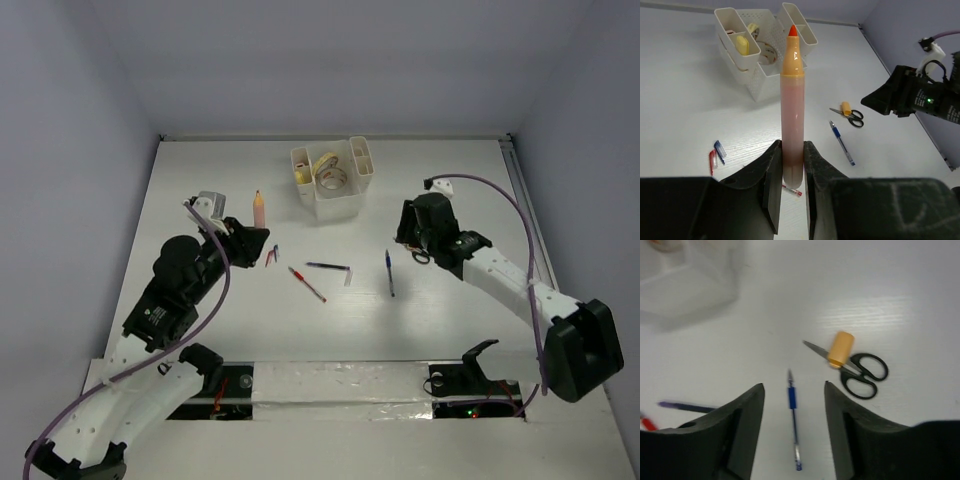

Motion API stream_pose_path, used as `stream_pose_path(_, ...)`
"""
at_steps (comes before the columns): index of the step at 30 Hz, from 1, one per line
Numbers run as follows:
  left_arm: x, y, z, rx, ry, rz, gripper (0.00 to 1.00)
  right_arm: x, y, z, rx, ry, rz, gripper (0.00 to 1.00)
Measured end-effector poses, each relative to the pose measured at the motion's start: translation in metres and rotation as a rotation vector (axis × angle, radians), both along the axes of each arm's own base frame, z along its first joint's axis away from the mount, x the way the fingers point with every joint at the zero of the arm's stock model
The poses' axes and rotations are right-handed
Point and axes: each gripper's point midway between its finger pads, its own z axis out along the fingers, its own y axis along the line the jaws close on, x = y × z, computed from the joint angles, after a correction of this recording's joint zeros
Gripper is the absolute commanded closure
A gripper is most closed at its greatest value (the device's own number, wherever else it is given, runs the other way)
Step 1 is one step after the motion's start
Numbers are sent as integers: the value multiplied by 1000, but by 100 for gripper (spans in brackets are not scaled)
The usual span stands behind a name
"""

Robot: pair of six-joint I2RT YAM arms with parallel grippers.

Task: Sort the stationery into containers
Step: Pick up the pen cap from the center of the board.

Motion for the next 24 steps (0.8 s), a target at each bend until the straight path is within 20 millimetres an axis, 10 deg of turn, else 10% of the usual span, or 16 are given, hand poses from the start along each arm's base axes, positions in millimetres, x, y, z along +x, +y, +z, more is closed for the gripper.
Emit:
stream_pose_path(9, -3, 6, -21, 82, 5, -7, 100, 14, -61, -76, -187, 280, -119, 26)
stream_pose_path(24, -8, 9, -22, 91, -6, -12, 100, 50, -49, -114, -193, 382, -84, 42)
